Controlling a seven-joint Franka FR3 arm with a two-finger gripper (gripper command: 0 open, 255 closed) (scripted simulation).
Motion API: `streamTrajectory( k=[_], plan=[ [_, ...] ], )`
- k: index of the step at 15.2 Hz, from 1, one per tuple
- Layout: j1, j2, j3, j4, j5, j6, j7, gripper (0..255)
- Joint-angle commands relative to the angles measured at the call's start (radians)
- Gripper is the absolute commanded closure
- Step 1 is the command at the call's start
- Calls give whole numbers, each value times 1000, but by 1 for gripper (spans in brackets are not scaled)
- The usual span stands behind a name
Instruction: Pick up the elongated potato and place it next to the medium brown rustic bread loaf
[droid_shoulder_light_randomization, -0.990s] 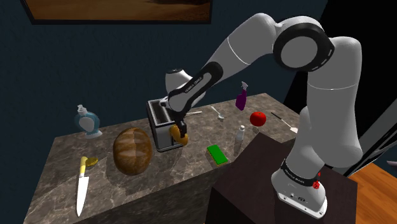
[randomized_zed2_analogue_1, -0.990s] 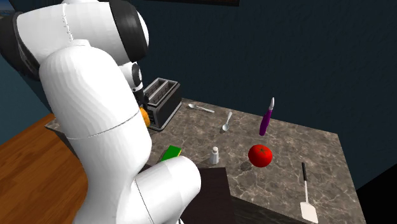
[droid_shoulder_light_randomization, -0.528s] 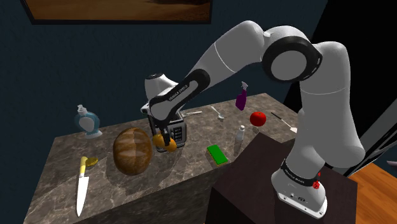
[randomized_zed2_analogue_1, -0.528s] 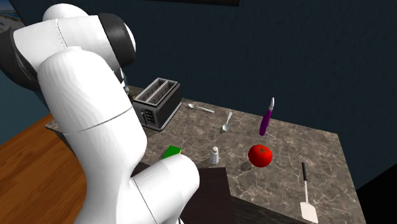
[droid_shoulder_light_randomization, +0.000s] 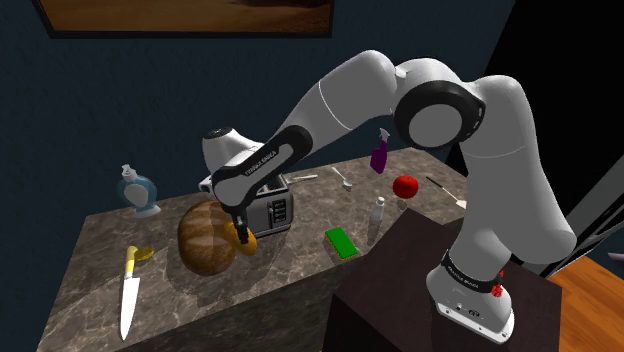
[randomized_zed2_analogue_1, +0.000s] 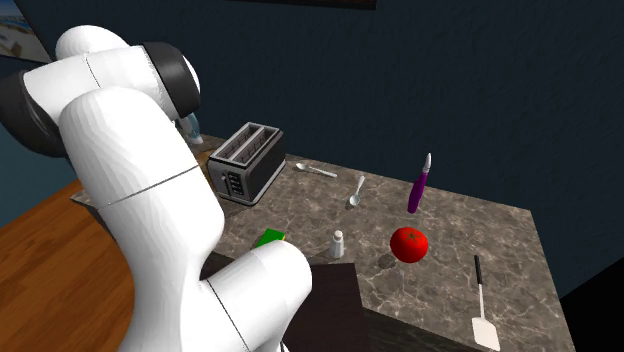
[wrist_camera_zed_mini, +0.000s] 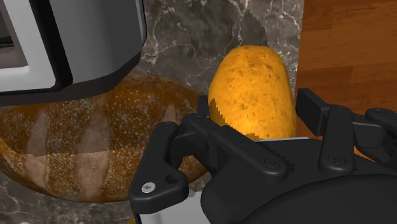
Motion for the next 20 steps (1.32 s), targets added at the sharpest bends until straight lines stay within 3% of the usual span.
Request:
streamTrajectory(
  k=[1,20],
  plan=[
    [0,16,3,-1,3,17,0,255],
    [-20,212,30,45,34,167,-19,255]
  ],
)
